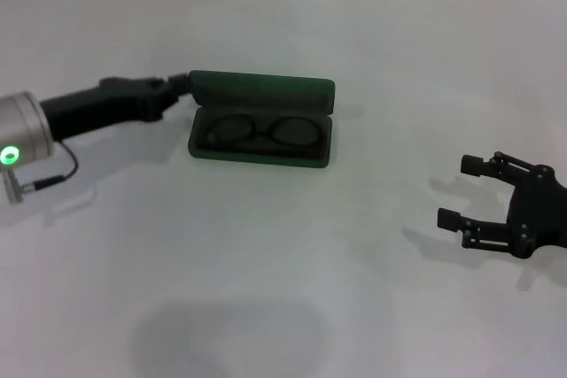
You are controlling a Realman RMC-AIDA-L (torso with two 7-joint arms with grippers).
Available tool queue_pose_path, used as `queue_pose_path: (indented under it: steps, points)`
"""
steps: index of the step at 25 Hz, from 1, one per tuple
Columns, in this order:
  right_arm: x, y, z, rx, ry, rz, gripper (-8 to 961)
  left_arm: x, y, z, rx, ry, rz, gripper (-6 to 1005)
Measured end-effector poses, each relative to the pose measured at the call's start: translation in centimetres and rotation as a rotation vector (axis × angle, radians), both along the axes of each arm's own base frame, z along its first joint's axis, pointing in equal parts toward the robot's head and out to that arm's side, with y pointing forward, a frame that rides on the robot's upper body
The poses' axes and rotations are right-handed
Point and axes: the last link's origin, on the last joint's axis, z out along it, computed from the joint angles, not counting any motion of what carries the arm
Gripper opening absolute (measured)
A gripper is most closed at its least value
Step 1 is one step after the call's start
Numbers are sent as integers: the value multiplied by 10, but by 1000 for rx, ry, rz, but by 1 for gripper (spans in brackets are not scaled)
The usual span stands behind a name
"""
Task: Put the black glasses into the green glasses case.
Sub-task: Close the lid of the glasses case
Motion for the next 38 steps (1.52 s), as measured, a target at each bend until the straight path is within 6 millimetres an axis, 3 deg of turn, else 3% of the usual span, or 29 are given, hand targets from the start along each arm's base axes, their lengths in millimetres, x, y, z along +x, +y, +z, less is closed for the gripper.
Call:
queue_pose_path:
  steps: [2, 6, 13, 21, 38]
  points:
    - [-1, 2, 0, 3, -4, 4, 886, 6, 3, 1, -2, -4, -4, 15]
    - [-2, 3, -1, 7, -7, 3, 886, 38, 28, -3, 15, 9, -41, 15]
    - [-4, 7, -2, 14, -14, 14, 886, 74, 72, -43, 169, 175, -36, 15]
    - [-7, 10, -3, 11, -22, 25, 886, 67, 78, -84, 215, 295, 59, 16]
    - [-5, 10, -7, -1, -46, 23, 886, 49, 60, -89, 158, 247, 91, 17]
